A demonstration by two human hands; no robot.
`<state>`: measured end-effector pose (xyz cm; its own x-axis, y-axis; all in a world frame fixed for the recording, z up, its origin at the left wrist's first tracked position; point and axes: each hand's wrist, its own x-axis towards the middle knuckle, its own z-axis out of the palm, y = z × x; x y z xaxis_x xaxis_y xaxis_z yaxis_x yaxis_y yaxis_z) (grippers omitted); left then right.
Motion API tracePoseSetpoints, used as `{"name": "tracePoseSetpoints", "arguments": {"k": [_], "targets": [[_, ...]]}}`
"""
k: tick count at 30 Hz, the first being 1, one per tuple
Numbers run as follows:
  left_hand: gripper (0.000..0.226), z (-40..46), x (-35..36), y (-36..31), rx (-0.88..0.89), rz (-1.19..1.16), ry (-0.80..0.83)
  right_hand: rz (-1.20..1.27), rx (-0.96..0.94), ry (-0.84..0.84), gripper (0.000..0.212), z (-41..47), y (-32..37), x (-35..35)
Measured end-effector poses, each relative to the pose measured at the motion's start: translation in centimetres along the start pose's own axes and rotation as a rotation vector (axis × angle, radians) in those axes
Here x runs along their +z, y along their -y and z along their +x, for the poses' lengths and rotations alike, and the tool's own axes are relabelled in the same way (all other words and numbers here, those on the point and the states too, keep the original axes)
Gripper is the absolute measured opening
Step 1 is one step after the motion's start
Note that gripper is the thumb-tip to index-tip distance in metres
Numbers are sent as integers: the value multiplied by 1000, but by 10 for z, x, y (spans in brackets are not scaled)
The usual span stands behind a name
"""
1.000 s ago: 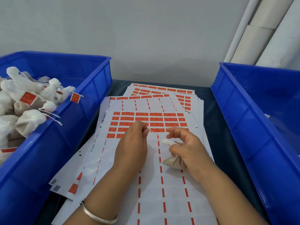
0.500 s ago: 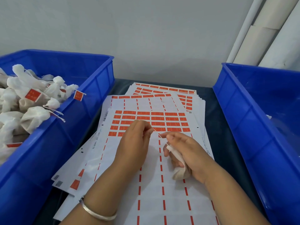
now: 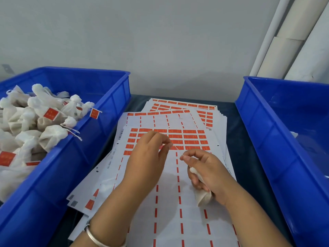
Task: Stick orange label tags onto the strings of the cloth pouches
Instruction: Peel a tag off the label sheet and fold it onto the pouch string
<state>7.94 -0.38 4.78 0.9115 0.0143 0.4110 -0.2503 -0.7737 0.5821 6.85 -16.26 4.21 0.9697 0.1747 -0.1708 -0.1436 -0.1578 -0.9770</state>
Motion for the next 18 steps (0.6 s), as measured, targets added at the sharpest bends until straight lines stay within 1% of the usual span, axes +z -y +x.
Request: {"name": "tracePoseSetpoints", "arguments": {"k": [3,6,9,10,12,16,18], "targets": [[13,14,-18,8,-89,-28,-15,12,-14,-6,8,0,1,0],[11,29,-25,29,-206,-44,2,33,-21,-25,9,0,1,0],[28,33,-11,45,-345,13,167,38,-20,-36,8,0,-1,1],[32,32,-4,47,-365,30,229,33,-19,-37,8,0,-1,2],[38,27,10,51,-333,67,320,31,-14,-39,9,1,-2,4],[58,20,21,57,-265,173,424,22,-3,-42,9,2,-4,4],[65,18,21,59,-200,253,486,32,3,-50,8,3,-5,4]]}}
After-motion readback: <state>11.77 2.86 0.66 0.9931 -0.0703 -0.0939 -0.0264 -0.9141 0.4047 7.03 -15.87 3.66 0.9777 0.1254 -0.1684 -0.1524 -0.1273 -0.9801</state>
